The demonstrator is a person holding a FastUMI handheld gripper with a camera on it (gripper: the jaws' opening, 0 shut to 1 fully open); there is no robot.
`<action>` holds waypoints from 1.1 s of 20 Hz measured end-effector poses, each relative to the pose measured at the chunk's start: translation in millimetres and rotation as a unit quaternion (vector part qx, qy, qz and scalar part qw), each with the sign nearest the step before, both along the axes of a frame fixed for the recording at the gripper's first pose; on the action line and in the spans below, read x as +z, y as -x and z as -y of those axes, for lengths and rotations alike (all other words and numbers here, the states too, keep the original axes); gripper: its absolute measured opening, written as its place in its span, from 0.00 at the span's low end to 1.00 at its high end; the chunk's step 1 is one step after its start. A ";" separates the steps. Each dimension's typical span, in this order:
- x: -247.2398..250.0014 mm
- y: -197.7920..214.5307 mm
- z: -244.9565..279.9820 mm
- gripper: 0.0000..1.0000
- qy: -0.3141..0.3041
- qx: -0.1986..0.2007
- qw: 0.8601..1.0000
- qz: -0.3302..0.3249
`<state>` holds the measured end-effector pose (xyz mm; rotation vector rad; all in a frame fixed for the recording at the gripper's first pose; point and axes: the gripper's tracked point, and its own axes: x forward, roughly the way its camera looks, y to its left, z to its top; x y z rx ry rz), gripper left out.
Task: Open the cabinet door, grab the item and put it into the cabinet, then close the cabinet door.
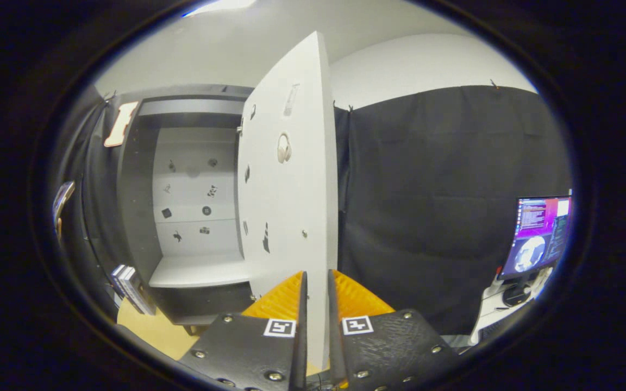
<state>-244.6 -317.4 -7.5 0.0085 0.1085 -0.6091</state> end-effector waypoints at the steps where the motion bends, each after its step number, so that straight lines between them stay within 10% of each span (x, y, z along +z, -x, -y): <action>1: -3.5 -5.0 -6.9 0.17 -0.002 0.010 1.000 -0.003; 14: -142.2 -75.2 -96.6 0.17 -0.091 0.140 0.982 -0.089; 22: -272.0 -88.3 -120.6 0.71 -0.147 0.169 0.956 -0.188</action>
